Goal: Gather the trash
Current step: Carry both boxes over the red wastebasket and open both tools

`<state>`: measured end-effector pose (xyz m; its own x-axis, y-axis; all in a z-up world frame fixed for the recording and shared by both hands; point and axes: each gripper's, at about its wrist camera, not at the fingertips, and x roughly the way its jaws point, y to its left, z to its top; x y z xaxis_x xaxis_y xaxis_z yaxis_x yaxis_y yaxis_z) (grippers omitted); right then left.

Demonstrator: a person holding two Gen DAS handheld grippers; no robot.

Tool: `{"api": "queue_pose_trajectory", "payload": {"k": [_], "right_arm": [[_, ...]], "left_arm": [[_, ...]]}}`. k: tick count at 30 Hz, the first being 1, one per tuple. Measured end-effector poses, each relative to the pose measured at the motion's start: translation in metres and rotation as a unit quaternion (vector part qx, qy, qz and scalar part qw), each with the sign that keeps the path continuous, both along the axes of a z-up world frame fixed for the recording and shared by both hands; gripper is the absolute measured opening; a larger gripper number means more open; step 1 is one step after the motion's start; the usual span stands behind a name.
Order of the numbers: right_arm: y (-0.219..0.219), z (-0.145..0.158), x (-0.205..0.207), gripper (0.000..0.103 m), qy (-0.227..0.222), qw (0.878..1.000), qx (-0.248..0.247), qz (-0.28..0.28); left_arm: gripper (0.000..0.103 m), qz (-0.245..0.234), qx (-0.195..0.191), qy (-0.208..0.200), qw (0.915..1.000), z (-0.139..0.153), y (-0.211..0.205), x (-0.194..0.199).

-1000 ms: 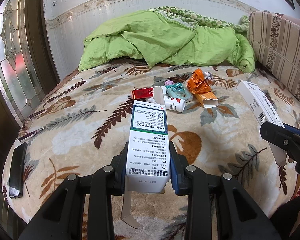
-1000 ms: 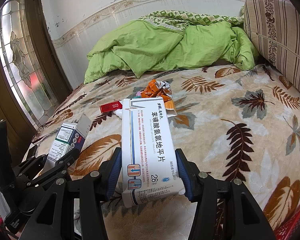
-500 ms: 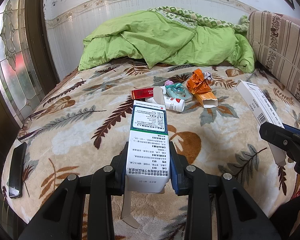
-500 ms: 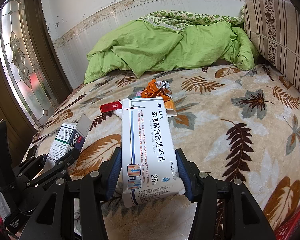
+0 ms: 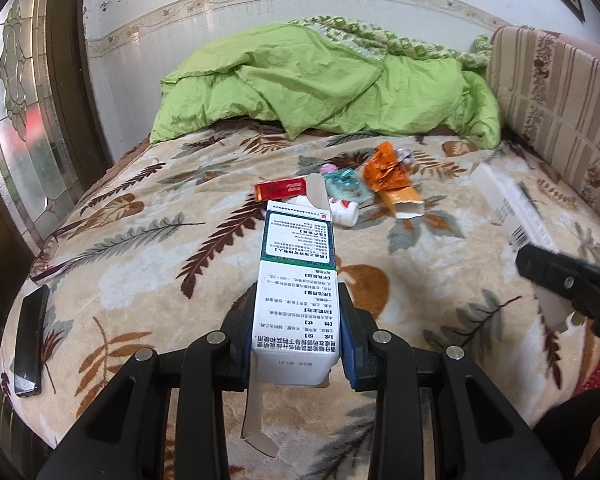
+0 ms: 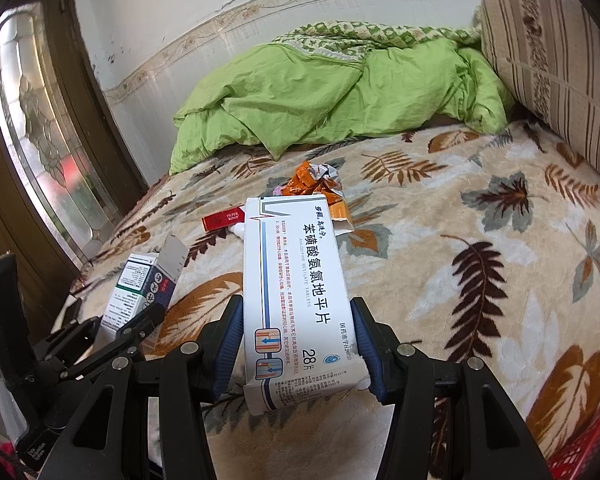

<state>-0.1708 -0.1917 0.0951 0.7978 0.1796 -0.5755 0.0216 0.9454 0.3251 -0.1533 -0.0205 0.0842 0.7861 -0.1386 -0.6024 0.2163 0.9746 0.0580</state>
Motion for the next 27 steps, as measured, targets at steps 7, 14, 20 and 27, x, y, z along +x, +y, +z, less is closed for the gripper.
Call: {"api": "queue_pose_trajectory", "payload": {"k": [7,14,20,27], "right_arm": [[-0.032,0.01,-0.033,0.056,0.01,0.998,0.054,-0.022],[-0.089,0.023,-0.094,0.056,0.011,0.994,0.077,-0.077],[-0.149,0.02,-0.168,0.056,0.022,0.982,0.089,-0.166],[-0.198,0.01,-0.245,0.056,0.042,0.96,0.104,-0.258]], "left_arm": [[0.032,-0.062,-0.024,-0.004,0.9978,0.02,-0.024,-0.024],[0.032,-0.163,-0.052,0.019,0.9851,0.038,-0.07,-0.055],[0.032,-0.254,-0.051,0.028,0.9656,0.049,-0.126,-0.09],[0.032,-0.362,-0.053,0.074,0.9276,0.052,-0.2,-0.127]]}}
